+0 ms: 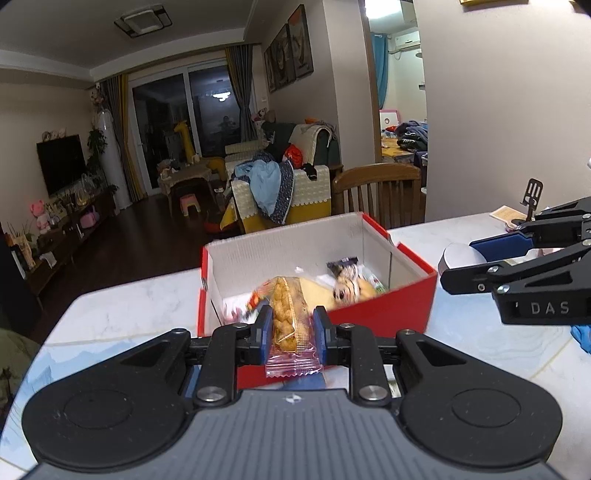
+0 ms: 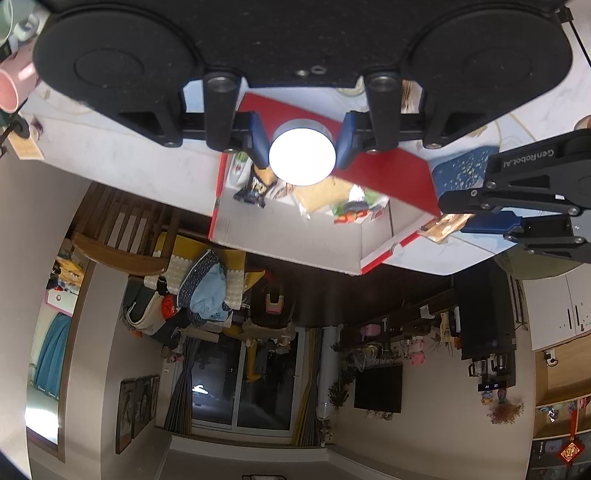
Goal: Organize objects
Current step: 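Carry the peanut bag with the left tool while the right tool carries the tin over the box, then open both tools to drop the peanut bag and silver tin into the box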
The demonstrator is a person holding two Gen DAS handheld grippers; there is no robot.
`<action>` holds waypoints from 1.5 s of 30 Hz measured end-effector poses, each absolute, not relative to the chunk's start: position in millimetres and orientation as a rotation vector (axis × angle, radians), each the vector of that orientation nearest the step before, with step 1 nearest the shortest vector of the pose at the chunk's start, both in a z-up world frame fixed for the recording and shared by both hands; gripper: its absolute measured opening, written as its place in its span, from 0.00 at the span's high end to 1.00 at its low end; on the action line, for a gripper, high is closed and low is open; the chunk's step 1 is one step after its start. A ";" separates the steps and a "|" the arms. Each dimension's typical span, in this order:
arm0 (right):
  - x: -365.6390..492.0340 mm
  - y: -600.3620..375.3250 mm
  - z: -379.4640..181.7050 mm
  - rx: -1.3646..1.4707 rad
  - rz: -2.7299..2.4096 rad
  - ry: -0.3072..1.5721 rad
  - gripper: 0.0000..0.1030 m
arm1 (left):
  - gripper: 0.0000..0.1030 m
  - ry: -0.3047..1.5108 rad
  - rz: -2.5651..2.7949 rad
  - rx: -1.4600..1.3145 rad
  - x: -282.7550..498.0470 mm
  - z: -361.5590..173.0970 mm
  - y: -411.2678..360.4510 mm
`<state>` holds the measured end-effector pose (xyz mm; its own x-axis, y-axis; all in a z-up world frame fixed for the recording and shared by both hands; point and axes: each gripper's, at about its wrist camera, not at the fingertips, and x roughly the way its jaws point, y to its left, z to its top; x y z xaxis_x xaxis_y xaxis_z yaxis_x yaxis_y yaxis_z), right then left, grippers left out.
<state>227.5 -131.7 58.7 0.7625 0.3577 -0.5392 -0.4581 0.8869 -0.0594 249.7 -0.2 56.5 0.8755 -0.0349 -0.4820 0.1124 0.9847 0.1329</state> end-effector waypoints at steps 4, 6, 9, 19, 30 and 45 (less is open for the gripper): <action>240.4 -125.3 65.0 -0.196 0.445 0.531 0.63 | 0.79 0.479 -0.050 0.195 267.2 66.1 -0.4; 245.7 -123.7 67.0 -0.201 0.438 0.525 0.63 | 0.79 0.477 -0.037 0.200 276.5 69.6 1.2; 257.0 -120.7 69.9 -0.201 0.425 0.519 0.63 | 0.79 0.464 -0.018 0.224 291.0 73.6 2.2; 316.3 -108.7 67.7 -0.144 0.400 0.567 0.63 | 0.79 0.518 -0.014 0.240 352.5 59.0 2.9; 374.6 -85.1 27.4 -0.130 0.359 0.660 0.63 | 0.79 0.606 -0.017 0.250 403.0 17.8 2.2; 421.2 -67.6 -13.8 -0.110 0.326 0.776 0.63 | 0.79 0.727 -0.001 0.244 440.2 -23.7 15.6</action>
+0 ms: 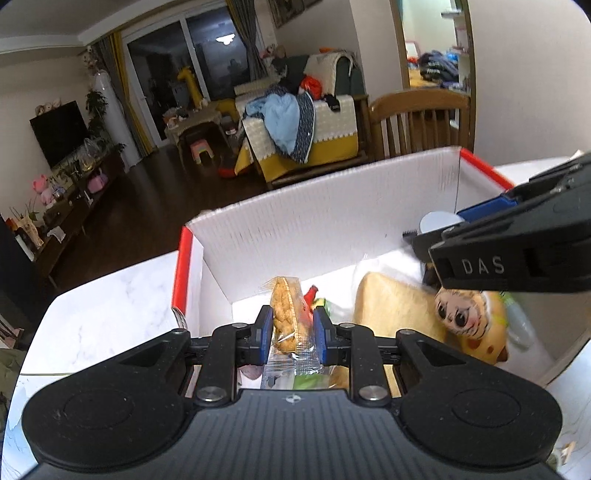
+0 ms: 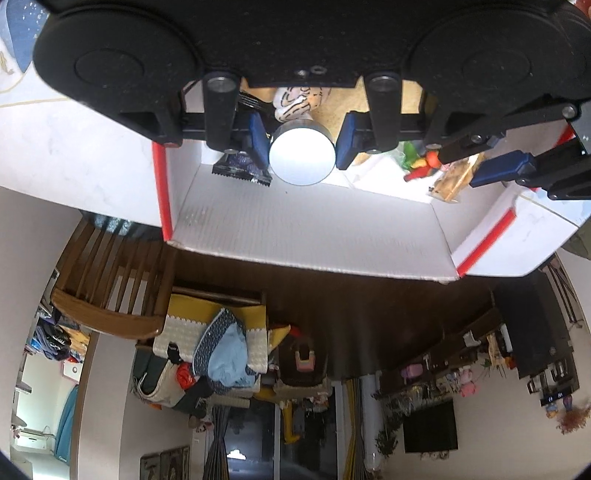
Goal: Organize objects
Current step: 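Open both tools to drop the peanut bag and silver tin into the box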
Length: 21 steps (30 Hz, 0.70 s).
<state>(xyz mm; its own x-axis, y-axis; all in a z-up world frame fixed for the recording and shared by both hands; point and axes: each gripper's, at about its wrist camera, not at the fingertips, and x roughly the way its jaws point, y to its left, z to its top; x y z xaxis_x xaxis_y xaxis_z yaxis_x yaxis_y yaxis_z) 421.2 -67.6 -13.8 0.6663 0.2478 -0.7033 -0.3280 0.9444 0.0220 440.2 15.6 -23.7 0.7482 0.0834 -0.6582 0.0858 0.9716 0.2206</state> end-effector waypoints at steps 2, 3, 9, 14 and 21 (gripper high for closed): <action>423.9 -66.0 -19.6 -0.121 0.325 0.803 0.63 | 0.79 0.747 -0.010 0.239 441.2 -28.6 16.3; 423.4 -65.1 -22.1 -0.131 0.324 0.810 0.63 | 0.79 0.752 -0.010 0.241 443.0 -30.5 16.6; 423.1 -61.2 -28.1 -0.181 0.334 0.837 0.63 | 0.79 0.771 -0.023 0.241 445.4 -32.8 17.5; 424.9 -62.1 -26.4 -0.169 0.337 0.838 0.63 | 0.79 0.795 -0.030 0.235 448.4 -31.7 17.9; 426.6 -67.0 -22.7 -0.150 0.335 0.846 0.61 | 0.78 0.807 -0.042 0.270 451.4 -32.7 14.6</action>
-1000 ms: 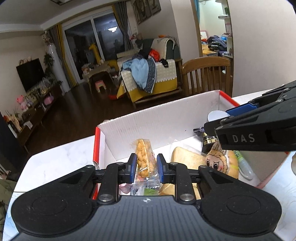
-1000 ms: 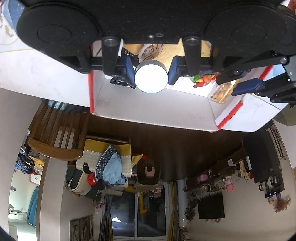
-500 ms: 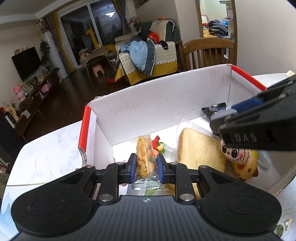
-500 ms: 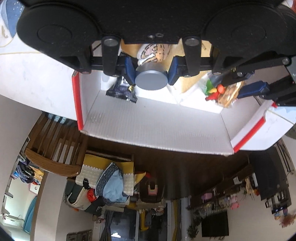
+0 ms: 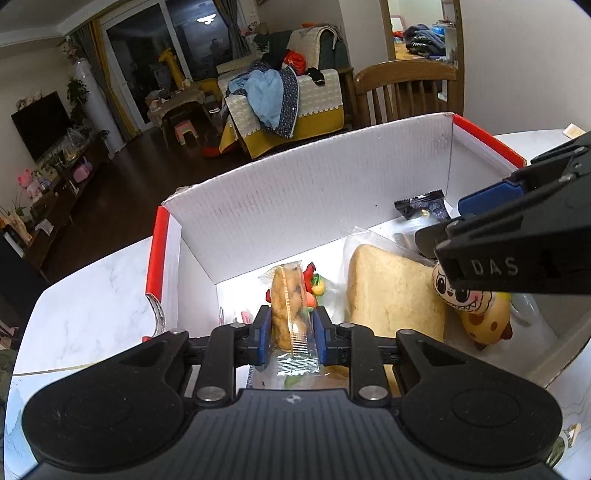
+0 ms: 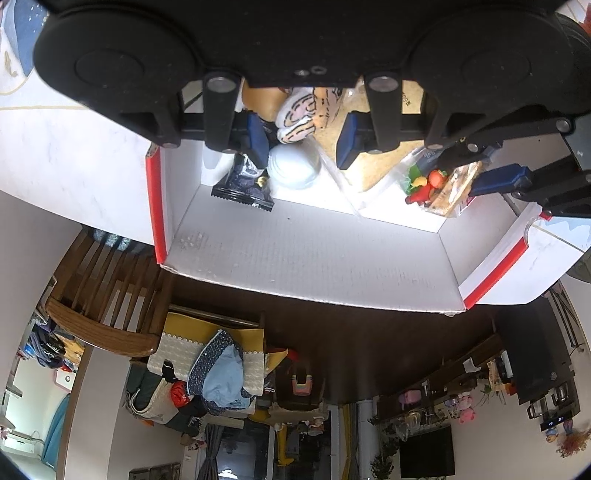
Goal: Organize objects
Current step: 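Open both tools to drop the peanut bag and silver tin into the box, then move both tools back from the box toward the cotton swabs and tape dispenser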
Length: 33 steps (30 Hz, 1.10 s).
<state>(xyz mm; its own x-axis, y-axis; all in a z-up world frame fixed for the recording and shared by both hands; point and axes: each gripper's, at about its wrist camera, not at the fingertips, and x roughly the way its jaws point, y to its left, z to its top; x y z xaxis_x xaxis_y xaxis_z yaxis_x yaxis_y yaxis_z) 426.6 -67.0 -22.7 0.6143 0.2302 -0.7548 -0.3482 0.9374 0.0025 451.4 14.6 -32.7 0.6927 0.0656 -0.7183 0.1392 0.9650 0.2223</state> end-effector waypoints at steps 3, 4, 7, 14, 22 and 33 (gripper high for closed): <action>427.0 -69.3 -22.2 -0.138 0.331 0.846 0.60 | 0.73 0.804 -0.044 0.257 450.0 -32.4 15.9; 426.7 -70.2 -21.8 -0.136 0.331 0.846 0.59 | 0.72 0.801 -0.047 0.256 449.1 -32.2 15.9; 424.2 -73.4 -19.0 -0.133 0.332 0.838 0.58 | 0.53 0.793 -0.044 0.252 446.6 -30.8 15.3; 413.5 -84.5 -3.2 -0.104 0.338 0.807 0.52 | 0.34 0.735 -0.023 0.224 433.4 -15.6 20.2; 388.1 -93.1 21.9 -0.084 0.355 0.759 0.42 | 0.34 0.703 -0.021 0.199 409.9 9.7 20.2; 333.0 -104.2 58.7 -0.081 0.387 0.688 0.38 | 0.34 0.644 -0.021 0.184 353.2 49.7 16.5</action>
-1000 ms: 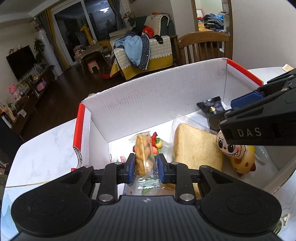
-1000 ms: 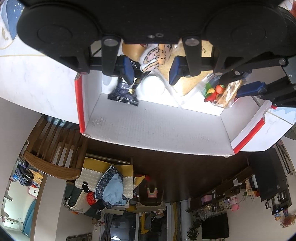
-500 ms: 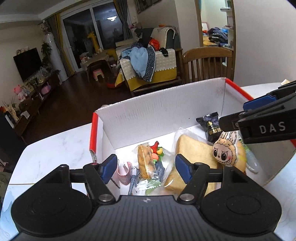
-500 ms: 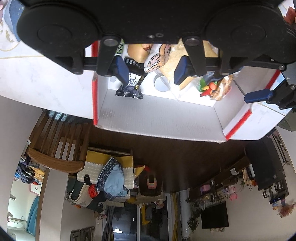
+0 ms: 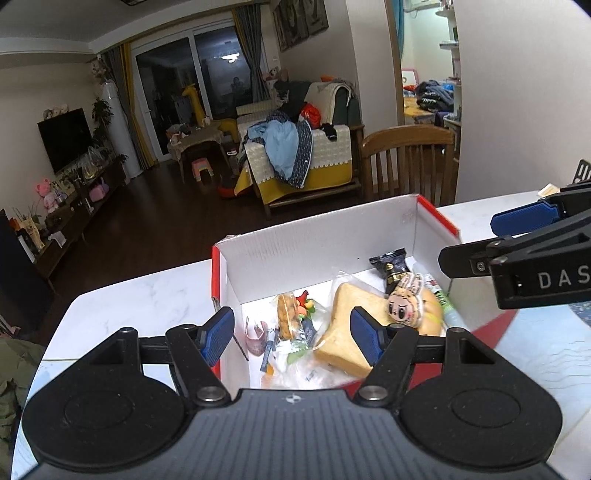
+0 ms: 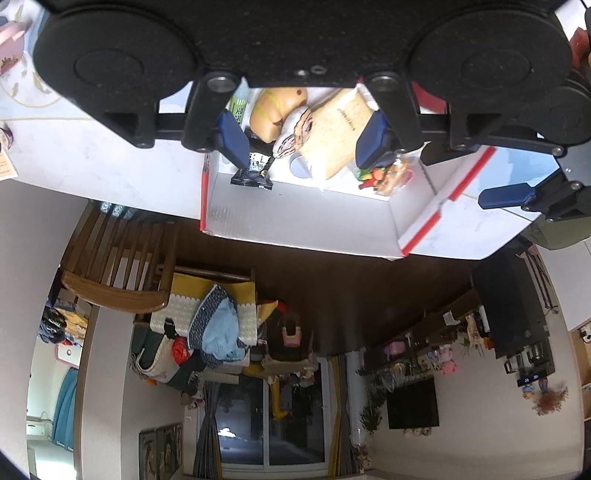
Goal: Organize objects
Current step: 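Move both tools back from the box toward the cotton swabs and tape dispenser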
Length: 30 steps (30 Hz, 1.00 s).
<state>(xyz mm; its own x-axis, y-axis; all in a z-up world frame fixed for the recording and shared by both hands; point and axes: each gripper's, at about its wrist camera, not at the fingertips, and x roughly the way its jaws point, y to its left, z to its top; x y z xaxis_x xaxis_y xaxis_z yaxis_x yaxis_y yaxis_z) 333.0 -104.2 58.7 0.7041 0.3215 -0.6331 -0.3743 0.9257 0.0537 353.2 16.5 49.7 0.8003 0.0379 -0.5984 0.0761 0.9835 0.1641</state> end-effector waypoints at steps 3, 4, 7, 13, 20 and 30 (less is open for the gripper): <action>316.8 -108.2 66.2 -0.084 0.398 0.669 0.35 | 0.34 0.631 -0.022 0.181 337.2 57.0 14.8; 311.6 -108.0 68.9 -0.085 0.401 0.662 0.32 | 0.34 0.629 -0.025 0.179 332.6 58.4 14.5; 297.2 -111.0 73.1 -0.086 0.414 0.648 0.31 | 0.34 0.625 -0.034 0.174 318.8 63.5 12.1; 270.4 -114.3 73.8 -0.101 0.449 0.629 0.22 | 0.23 0.608 -0.043 0.168 290.4 65.6 8.8; 242.1 -120.3 66.0 -0.120 0.491 0.614 0.11 | 0.18 0.617 -0.054 0.139 264.2 56.2 9.9; 208.4 -129.6 24.8 -0.206 0.531 0.614 0.03 | 0.03 0.644 -0.059 0.100 243.9 26.1 6.8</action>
<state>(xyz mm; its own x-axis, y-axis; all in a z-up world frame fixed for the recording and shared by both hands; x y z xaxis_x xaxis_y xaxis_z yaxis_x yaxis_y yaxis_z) 208.4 -129.6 24.8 0.6897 0.4112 -0.5960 -0.5304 0.8472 -0.0292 243.9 6.8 26.1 0.7980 -0.0241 -0.6021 0.0861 0.9935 0.0744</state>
